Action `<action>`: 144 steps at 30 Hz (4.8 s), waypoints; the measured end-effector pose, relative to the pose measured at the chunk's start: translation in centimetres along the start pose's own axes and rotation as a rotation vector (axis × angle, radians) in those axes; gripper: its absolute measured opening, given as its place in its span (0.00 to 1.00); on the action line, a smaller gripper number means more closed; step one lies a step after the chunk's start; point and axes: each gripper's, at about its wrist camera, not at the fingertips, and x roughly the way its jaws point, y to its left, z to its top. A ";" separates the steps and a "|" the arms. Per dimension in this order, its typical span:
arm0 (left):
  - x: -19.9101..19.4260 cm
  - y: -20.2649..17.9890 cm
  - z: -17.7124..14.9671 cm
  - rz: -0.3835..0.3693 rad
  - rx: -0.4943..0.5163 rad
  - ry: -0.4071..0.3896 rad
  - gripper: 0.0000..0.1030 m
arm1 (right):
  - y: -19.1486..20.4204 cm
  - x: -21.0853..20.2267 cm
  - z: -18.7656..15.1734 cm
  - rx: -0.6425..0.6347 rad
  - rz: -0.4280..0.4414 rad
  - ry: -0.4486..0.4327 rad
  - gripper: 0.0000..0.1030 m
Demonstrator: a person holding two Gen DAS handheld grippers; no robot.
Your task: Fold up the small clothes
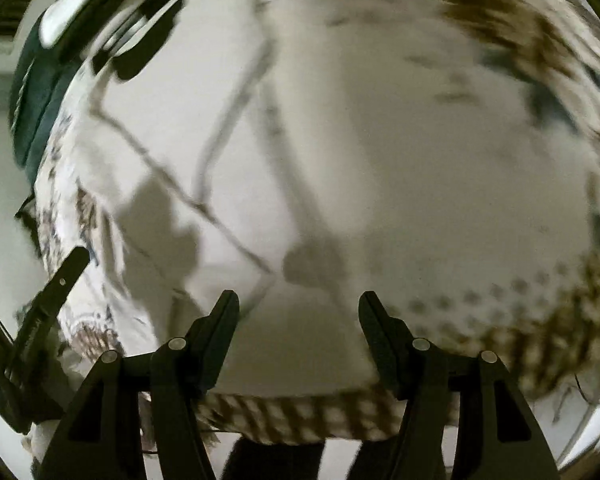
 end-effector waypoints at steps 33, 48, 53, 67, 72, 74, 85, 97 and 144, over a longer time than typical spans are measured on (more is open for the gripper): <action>3.0 7.4 -10.8 -0.184 -0.237 0.337 0.05 | -14.1 -2.5 -1.1 0.244 0.067 0.186 0.31; 3.9 10.7 5.1 -0.391 -0.495 0.172 0.07 | -7.8 -13.4 12.1 0.183 0.197 -0.081 0.03; 8.6 11.5 11.2 -0.475 -0.535 0.181 0.10 | -7.1 -13.6 19.0 0.207 0.190 -0.139 0.26; 10.0 12.2 7.9 -0.466 -0.454 0.185 0.54 | -6.8 -10.3 18.6 0.123 0.047 -0.123 0.51; 12.0 8.7 11.3 -0.436 -0.328 0.145 0.03 | -5.8 -8.9 21.1 0.129 0.078 -0.164 0.34; 12.6 8.1 13.0 -0.419 -0.311 0.152 0.04 | -5.1 -8.6 22.0 0.106 0.020 -0.178 0.03; 10.8 13.0 10.5 -0.509 -0.415 0.230 0.37 | -7.2 -10.8 20.1 0.178 0.081 -0.132 0.40; 12.2 11.3 0.7 -0.608 -0.672 0.283 0.16 | -8.8 -5.6 13.3 0.135 0.196 0.008 0.20; 11.9 9.9 4.1 -0.549 -0.485 0.263 0.07 | -10.6 -7.0 11.6 0.239 0.163 0.014 0.47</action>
